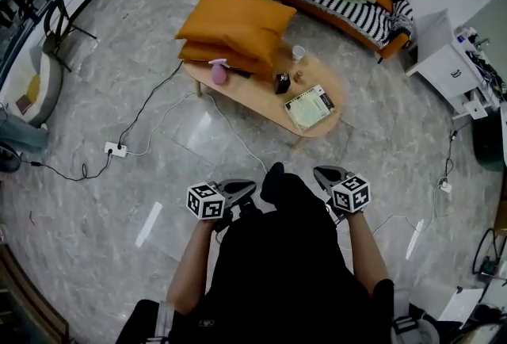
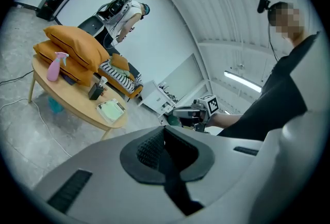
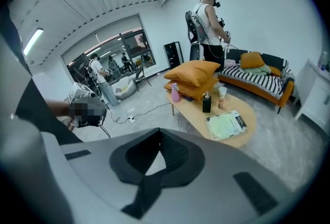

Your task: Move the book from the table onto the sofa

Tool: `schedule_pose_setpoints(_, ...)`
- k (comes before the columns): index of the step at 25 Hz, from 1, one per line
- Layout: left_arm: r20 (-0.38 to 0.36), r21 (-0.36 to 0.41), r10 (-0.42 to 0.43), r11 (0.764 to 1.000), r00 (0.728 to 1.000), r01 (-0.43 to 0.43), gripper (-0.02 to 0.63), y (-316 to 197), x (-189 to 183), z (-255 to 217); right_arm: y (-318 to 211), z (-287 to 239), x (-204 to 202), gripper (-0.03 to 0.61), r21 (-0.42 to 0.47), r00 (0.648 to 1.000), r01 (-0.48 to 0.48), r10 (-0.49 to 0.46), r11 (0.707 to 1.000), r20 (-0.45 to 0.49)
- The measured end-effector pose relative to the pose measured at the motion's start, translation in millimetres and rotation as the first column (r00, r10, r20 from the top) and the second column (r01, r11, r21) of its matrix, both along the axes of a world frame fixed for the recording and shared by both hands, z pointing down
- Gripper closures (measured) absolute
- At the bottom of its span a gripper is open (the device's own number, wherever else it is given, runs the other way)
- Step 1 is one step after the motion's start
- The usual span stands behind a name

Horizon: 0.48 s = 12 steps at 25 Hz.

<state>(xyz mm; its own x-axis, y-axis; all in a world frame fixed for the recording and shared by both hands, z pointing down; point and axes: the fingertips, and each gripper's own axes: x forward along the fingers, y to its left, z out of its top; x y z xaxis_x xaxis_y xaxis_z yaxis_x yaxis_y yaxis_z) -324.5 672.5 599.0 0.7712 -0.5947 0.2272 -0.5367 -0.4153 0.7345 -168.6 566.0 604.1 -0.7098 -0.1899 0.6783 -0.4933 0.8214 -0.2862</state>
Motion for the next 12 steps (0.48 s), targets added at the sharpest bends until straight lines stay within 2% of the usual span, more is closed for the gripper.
schedule_pose_setpoints(5, 0.020, -0.020, 0.037, 0.999, 0.999, -0.037, 0.603, -9.2, 3.6, 3.5, -11.3, 8.1, -0.6, 0.571, -0.005, 1.000, -0.003, 0.003, 1.000, -0.001)
schedule_pose_setpoints(12, 0.045, -0.049, 0.023, 0.999, 0.999, -0.021, 0.603, -45.3, 10.7, 9.1, -61.6, 23.6, 24.8, 0.571, -0.012, 1.000, -0.010, 0.010, 1.000, -0.014)
